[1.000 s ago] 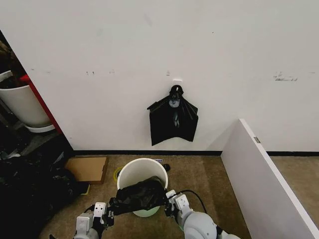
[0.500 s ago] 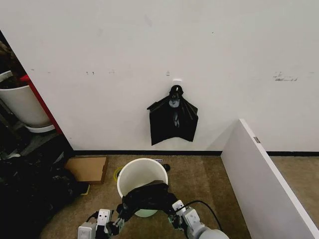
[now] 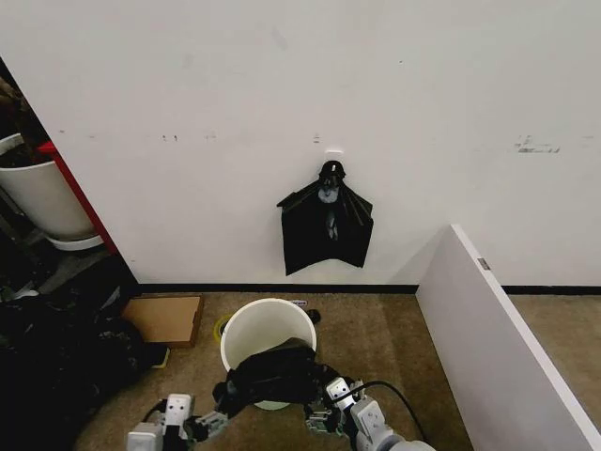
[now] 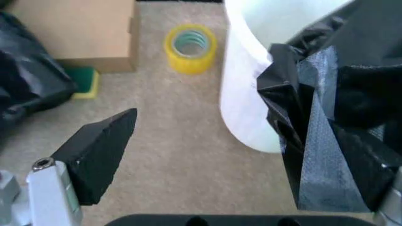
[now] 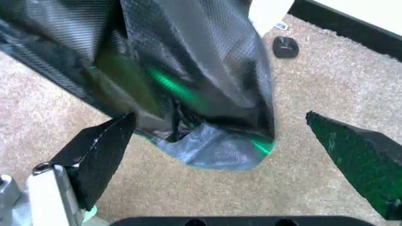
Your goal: Place the garbage bag over the trash bin.
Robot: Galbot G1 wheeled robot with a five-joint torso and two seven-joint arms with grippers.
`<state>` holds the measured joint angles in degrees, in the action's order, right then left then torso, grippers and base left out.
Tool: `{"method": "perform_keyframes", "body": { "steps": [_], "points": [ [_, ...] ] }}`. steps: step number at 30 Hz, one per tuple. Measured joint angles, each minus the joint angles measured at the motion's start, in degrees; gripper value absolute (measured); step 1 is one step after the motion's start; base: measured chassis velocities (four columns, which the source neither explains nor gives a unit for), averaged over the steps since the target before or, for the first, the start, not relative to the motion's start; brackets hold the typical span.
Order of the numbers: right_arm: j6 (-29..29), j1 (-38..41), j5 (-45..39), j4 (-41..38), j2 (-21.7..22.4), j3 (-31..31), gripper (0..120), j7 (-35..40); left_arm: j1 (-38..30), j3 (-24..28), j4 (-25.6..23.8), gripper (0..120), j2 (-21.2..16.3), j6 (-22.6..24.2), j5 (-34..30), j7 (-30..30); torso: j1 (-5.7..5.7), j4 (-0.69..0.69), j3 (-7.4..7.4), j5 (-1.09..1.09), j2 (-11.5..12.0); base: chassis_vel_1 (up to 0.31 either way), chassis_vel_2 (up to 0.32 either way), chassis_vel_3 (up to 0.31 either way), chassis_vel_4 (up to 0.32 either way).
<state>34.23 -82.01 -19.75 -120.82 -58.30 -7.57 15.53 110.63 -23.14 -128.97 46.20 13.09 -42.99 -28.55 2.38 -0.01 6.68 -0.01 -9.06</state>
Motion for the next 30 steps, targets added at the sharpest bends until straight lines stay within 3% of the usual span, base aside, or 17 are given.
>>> {"method": "perform_keyframes", "body": {
  "steps": [7, 13, 26, 30],
  "points": [
    [-1.29, 0.9, -1.97, 0.77, -0.62, -0.28, 100, -0.12, 1.48, -3.64, -0.39, 100, 0.07, -3.44, -0.46, 1.11, 0.0, 0.0, 0.0, 0.0, 0.0, 0.0, 0.0, 0.0, 0.0],
    [-1.61, 0.28, -2.47, -0.02, -0.17, 0.63, 100, -0.11, 5.09, -6.44, -1.65, 100, 0.06, -7.05, -5.44, 6.49, 0.0, 0.0, 0.0, 0.02, 0.0, 0.0, 0.0, 0.0, 0.0],
    [-4.92, -1.75, -1.65, -2.18, 1.44, 2.21, 100, -1.69, 7.48, -9.59, -1.7, 100, 1.66, -6.26, -9.56, 8.6, 0.0, 0.0, 0.0, 0.01, 0.0, 0.0, 0.0, 0.0, 0.0],
    [-6.2, -4.27, 5.46, -3.45, 2.8, 2.71, 100, -2.58, 6.99, -9.38, -0.59, 100, 3.49, -6.84, -7.26, 11.37, 0.0, 0.01, 0.0, 0.0, 0.0, 0.0, 0.0, 0.0, 0.0]
  ]
}}
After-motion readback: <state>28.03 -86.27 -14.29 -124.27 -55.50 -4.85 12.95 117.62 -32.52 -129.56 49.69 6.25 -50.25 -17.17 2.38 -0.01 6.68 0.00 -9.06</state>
